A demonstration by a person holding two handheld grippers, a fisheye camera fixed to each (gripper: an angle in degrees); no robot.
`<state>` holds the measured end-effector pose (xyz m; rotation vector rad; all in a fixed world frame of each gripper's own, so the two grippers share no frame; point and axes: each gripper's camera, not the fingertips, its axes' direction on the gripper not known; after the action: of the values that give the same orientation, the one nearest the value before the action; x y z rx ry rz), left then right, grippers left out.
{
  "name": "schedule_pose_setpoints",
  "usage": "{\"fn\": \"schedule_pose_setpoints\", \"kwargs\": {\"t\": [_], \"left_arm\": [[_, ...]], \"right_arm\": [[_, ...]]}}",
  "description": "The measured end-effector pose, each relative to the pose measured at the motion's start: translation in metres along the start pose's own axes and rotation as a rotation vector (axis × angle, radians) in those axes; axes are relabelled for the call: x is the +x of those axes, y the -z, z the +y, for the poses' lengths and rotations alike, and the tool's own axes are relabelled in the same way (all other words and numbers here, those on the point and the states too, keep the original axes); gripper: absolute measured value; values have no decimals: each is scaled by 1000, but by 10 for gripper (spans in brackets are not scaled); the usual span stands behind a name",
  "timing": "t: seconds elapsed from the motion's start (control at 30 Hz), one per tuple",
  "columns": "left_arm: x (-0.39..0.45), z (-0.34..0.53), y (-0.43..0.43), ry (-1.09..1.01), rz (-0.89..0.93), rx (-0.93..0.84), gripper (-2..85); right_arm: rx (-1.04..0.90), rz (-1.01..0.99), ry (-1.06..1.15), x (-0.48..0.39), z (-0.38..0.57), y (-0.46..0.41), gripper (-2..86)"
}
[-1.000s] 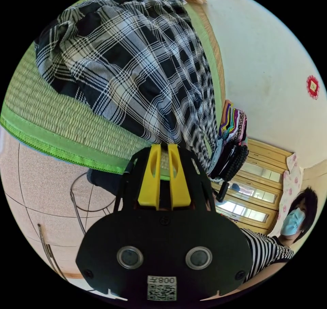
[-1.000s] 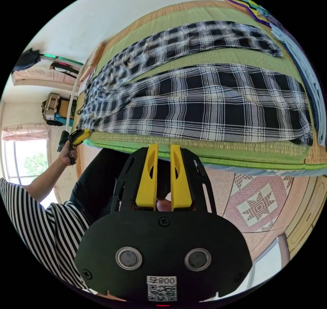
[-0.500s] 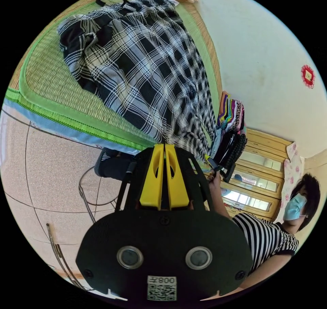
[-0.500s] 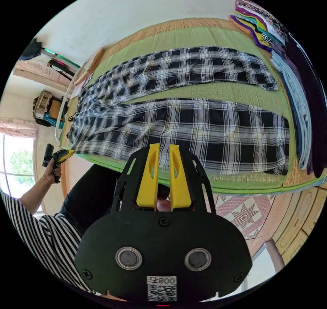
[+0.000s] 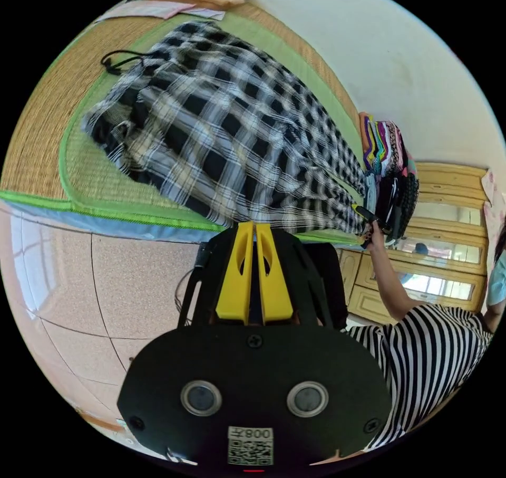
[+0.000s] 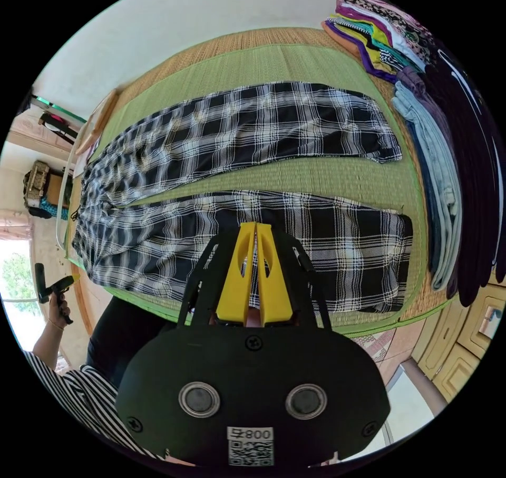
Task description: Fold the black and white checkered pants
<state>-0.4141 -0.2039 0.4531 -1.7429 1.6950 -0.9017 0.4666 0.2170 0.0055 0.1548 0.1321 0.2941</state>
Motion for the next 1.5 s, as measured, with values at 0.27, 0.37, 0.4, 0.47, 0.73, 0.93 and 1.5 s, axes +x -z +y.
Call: {"fn": "schedule_pose_setpoints", "kwargs": {"t": [0.27, 0.37, 0.4, 0.47, 0.73, 0.93, 1.5], "left_arm": [[135, -98, -129, -436, -62, -177, 1], [164, -125, -168, -476, -174, -216, 1], [168, -130, -174, -473, -191, -221, 1], [175, -145, -185, -421, -167, -196, 1], [207, -146, -217, -412, -82, -168, 4], [246, -147, -259, -479, -140, -229, 4], [342, -156, -328, -585, -112, -231, 9]], "right_arm": [[63, -47, -96, 7, 68, 5, 38], [106, -21, -196, 36, 94, 15, 56], [116, -12, -217, 43, 99, 18, 57], [135, 37, -309, 75, 118, 24, 64], [136, 74, -420, 136, 140, 12, 81], [97, 82, -404, 145, 136, -6, 67], [141, -52, -351, 199, 153, 22, 8]]}}
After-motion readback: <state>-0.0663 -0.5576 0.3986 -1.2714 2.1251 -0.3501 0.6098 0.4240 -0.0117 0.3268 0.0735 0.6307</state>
